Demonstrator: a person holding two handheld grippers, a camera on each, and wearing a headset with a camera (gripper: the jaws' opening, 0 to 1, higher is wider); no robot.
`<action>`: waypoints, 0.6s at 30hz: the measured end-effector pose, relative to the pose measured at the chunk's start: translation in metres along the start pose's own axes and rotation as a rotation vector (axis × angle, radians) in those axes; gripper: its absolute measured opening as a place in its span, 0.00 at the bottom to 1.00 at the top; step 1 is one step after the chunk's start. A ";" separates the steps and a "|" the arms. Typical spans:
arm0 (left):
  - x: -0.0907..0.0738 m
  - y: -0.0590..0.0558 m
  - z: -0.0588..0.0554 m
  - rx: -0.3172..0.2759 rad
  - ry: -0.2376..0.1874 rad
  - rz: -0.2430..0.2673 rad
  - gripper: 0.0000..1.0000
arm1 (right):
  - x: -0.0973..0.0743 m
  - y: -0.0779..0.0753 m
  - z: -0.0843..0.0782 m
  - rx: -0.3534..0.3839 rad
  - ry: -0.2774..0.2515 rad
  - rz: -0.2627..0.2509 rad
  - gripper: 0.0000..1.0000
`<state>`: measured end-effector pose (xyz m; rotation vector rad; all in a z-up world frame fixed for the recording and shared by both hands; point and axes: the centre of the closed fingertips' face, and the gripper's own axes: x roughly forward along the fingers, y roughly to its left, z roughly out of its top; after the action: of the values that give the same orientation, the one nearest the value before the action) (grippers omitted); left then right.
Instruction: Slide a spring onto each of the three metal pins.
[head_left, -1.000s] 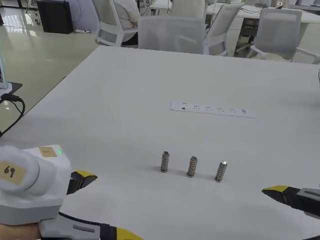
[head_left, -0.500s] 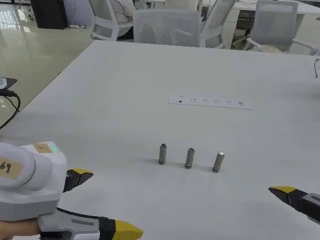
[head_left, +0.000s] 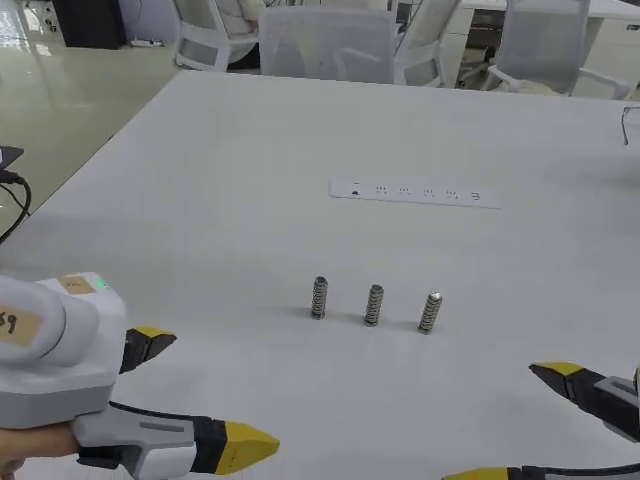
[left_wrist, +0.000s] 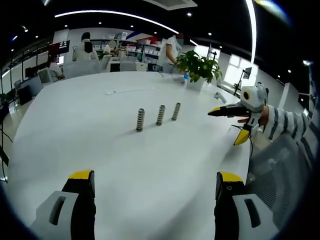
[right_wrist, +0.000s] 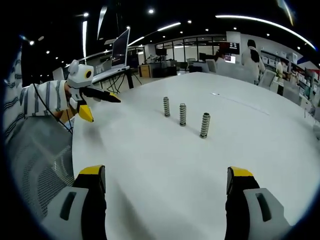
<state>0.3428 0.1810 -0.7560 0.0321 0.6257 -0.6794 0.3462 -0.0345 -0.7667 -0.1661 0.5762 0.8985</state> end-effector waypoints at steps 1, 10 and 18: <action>0.000 0.000 0.000 -0.001 0.001 0.000 0.98 | 0.000 0.000 -0.001 0.004 0.003 0.001 1.00; 0.002 0.001 -0.005 -0.001 0.019 0.004 0.98 | -0.001 -0.004 -0.001 0.032 -0.005 -0.023 1.00; 0.002 0.000 -0.009 -0.005 0.034 -0.007 0.98 | -0.003 -0.005 -0.005 0.052 0.005 -0.030 1.00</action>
<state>0.3391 0.1815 -0.7642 0.0371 0.6599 -0.6856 0.3467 -0.0413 -0.7697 -0.1294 0.5997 0.8532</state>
